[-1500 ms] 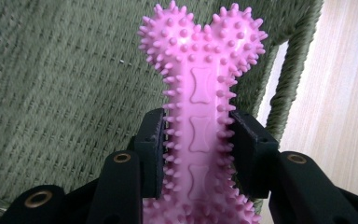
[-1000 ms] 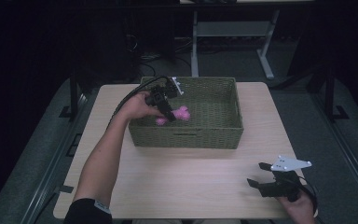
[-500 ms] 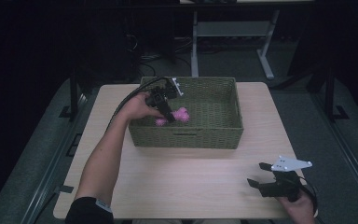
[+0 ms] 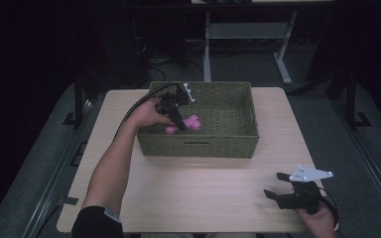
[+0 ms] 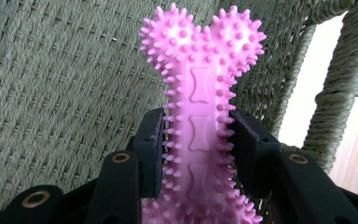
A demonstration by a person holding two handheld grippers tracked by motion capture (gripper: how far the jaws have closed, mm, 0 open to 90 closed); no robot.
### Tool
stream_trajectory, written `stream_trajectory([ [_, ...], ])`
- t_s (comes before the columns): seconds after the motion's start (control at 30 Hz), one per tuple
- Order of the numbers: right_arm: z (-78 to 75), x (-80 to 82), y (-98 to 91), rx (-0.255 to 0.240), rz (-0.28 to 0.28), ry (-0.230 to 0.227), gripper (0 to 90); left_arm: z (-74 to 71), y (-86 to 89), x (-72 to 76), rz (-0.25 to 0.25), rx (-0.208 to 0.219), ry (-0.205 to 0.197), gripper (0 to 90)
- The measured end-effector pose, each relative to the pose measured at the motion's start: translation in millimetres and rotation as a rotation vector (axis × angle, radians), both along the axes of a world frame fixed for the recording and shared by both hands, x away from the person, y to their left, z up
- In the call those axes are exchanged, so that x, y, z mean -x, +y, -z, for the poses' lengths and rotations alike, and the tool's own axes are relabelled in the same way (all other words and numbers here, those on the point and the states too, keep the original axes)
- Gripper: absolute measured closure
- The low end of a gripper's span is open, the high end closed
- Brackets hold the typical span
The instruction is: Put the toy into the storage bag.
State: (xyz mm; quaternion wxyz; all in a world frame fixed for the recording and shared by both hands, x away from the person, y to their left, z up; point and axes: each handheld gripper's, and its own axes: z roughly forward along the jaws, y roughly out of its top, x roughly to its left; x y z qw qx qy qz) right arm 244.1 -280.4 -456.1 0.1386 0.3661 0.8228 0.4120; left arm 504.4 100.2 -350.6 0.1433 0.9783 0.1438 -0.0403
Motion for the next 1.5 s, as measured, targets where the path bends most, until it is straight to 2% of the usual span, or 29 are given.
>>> stream_trajectory([
  [0.07, 0.0, 0.0, -0.1, 0.0, 0.001, 0.001, 20.7, 0.2, 0.3, -1.0, -0.002, 0.0, 0.004, 57.0],
  [0.13, -0.1, 0.1, -0.6, 0.001, 0.003, -0.001, 20.7, -2.4, 1.6, -2.3, -0.013, 0.026, 0.006, 52.5],
  [0.2, 0.1, 0.0, -0.7, -0.001, 0.003, 0.0, 20.7, -8.1, 2.5, -1.4, -0.019, 0.051, -0.003, 52.7],
  [0.27, 0.3, 0.0, -0.5, -0.001, 0.003, 0.002, 20.7, -9.6, 3.0, -1.2, -0.016, 0.049, -0.011, 51.9],
  [0.47, 0.3, -0.1, 0.3, -0.001, 0.002, 0.003, 20.7, -9.1, 6.0, 0.1, -0.028, 0.031, -0.002, 50.0],
  [0.63, 0.7, 0.1, 0.6, 0.002, 0.003, 0.006, 20.7, -10.9, 7.1, 1.2, -0.027, 0.039, 0.007, 47.8],
  [0.77, 0.1, 1.8, 0.7, 0.001, 0.005, 0.003, 20.6, -13.9, 5.3, 6.7, -0.028, 0.036, 0.006, 45.0],
  [0.87, -0.1, 2.8, 0.4, 0.003, 0.007, 0.0, 20.7, -17.6, 5.6, 9.2, -0.025, 0.041, 0.003, 46.2],
  [0.9, -0.4, 3.0, -0.3, 0.001, 0.008, -0.004, 20.7, -21.0, 6.1, 11.2, -0.028, 0.052, -0.004, 46.2],
  [1.0, -1.6, 2.1, -2.4, -0.007, 0.017, -0.009, 20.7, -27.0, 7.5, 15.8, -0.021, 0.049, -0.019, 45.7],
  [1.13, -1.8, 1.6, 0.1, -0.003, 0.016, -0.009, 20.7, -34.4, 13.6, 21.6, -0.028, 0.055, -0.023, 43.3],
  [1.23, -1.9, 1.2, 1.4, -0.001, 0.015, -0.008, 20.7, -36.4, 15.7, 24.2, -0.031, 0.054, -0.034, 41.1],
  [1.37, -1.4, 0.6, 1.5, 0.001, 0.017, -0.005, 20.6, -39.5, 22.3, 32.4, -0.043, 0.092, -0.042, 40.4],
  [1.5, -1.2, 0.0, 1.3, -0.001, 0.018, -0.005, 20.6, -40.0, 23.4, 38.4, -0.028, 0.086, -0.05, 39.6],
])
